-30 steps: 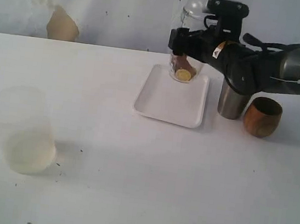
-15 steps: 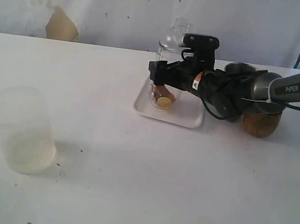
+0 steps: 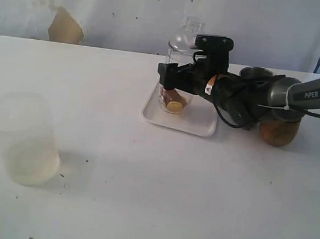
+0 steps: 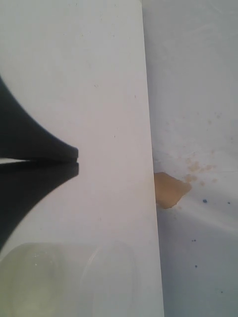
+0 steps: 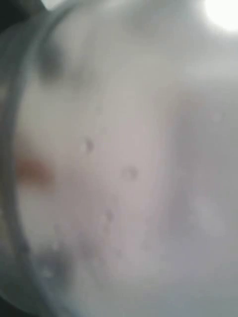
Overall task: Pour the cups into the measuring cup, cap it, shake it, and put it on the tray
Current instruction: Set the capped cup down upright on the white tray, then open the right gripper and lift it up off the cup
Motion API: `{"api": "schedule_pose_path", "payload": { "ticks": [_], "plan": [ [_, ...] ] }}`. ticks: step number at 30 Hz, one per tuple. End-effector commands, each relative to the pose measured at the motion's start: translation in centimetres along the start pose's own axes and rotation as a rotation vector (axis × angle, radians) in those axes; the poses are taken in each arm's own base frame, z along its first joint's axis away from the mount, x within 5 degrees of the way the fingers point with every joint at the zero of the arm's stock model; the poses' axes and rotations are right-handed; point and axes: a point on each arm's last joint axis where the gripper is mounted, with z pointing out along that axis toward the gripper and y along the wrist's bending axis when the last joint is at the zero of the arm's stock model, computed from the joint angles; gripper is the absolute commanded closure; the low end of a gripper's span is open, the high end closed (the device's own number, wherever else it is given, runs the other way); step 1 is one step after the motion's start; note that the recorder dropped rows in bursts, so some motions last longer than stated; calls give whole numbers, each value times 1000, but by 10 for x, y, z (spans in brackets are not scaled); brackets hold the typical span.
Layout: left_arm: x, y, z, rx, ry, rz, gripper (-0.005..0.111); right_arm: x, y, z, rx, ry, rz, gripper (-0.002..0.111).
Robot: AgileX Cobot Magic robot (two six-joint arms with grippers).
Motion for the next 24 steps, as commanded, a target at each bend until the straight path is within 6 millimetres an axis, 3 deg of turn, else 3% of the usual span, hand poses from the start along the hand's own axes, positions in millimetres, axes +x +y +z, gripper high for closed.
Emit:
{"api": "schedule_pose_path", "payload": {
  "ticks": [1,8,12,19,24],
  "plan": [
    [0,0,0,4,-2,-9,107,-8,0,-2,9,-23,4,21],
    [0,0,0,4,-2,-9,107,-20,2,-7,17,-26,-13,20],
    [0,0,0,4,-2,-9,107,-36,5,-13,20,-55,-61,20],
    [0,0,0,4,-2,-9,107,-76,12,-33,29,-119,-108,20],
    [0,0,0,4,-2,-9,107,-118,22,-58,22,-220,-137,20]
  ]
}}
